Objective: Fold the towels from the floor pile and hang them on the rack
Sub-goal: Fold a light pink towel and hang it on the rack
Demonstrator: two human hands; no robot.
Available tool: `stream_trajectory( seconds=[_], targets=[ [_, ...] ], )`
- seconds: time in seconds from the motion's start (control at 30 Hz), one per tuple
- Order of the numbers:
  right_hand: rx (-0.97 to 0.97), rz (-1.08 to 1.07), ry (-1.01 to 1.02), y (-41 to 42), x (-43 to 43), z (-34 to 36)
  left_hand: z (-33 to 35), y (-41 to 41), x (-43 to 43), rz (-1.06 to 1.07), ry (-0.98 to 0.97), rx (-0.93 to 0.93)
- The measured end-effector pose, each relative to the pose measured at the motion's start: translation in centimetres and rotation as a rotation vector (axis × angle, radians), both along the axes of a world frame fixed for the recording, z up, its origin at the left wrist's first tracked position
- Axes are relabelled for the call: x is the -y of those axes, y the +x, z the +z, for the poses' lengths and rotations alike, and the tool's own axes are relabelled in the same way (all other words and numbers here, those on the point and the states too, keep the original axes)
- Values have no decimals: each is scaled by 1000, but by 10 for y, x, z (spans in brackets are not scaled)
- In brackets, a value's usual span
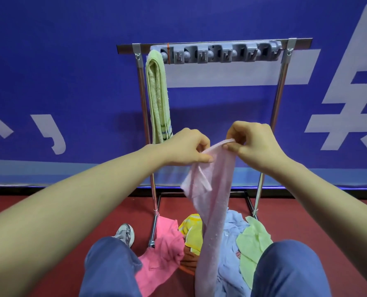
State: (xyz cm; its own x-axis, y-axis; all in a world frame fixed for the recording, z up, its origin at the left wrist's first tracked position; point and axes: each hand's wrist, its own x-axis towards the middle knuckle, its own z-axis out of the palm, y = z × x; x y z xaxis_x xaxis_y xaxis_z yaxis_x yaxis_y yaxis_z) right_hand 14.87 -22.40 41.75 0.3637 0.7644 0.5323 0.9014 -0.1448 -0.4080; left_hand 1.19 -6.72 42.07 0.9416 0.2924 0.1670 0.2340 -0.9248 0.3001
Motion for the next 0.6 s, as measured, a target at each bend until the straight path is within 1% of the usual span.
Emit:
stream_trajectory(
  seconds=[0.1, 0.17, 0.27, 0.4, 0.47, 0.6],
  targets=[
    [-3, 1, 10, -2, -1, -2, -1, -3, 3, 109, -290, 42],
    [3, 9, 23, -5, -2, -5, -2, -3, 2, 196, -404, 56],
    [2, 27, 37, -9, -3, -10, 1, -5, 0, 277, -475, 18],
    [-21, 33, 62, -9, -1, -16, -1, -9, -5, 305, -498, -70],
    [-34, 30, 73, -10, 0, -18, -3, -12, -7, 314, -566, -62],
    [-68, 43, 85, -17, 1, -23, -2, -14, -5, 351, -761, -6]
  ],
)
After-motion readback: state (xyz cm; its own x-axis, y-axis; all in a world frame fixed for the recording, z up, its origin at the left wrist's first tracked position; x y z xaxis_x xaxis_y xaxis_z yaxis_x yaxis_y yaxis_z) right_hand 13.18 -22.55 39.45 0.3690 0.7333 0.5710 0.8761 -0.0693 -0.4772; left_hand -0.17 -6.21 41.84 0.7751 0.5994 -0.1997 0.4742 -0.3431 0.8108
